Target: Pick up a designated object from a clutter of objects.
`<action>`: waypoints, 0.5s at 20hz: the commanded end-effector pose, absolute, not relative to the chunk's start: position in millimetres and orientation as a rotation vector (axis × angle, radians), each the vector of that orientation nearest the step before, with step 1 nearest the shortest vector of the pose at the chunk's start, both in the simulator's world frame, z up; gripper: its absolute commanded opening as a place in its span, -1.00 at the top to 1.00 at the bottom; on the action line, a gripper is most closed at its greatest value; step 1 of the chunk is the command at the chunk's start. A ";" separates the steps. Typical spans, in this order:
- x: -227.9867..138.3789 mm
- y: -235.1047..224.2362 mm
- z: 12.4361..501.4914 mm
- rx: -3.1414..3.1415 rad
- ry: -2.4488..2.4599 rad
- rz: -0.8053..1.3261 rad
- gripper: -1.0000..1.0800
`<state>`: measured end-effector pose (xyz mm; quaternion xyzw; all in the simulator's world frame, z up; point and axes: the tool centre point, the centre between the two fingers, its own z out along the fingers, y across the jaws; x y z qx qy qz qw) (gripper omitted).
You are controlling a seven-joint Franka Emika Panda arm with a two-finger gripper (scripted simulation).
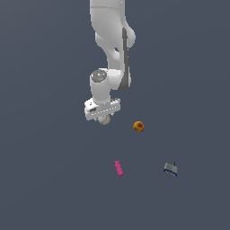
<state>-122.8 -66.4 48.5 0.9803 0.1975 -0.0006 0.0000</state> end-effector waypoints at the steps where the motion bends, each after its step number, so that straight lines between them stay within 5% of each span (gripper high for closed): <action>1: -122.3 -66.4 46.7 3.079 0.621 0.000 -0.92; 4: -121.9 -66.4 47.8 3.079 0.621 0.000 -0.92; 5: -121.9 -66.4 47.8 3.079 0.621 0.000 1.00; 10: -121.9 -66.4 47.8 3.079 0.621 0.000 1.00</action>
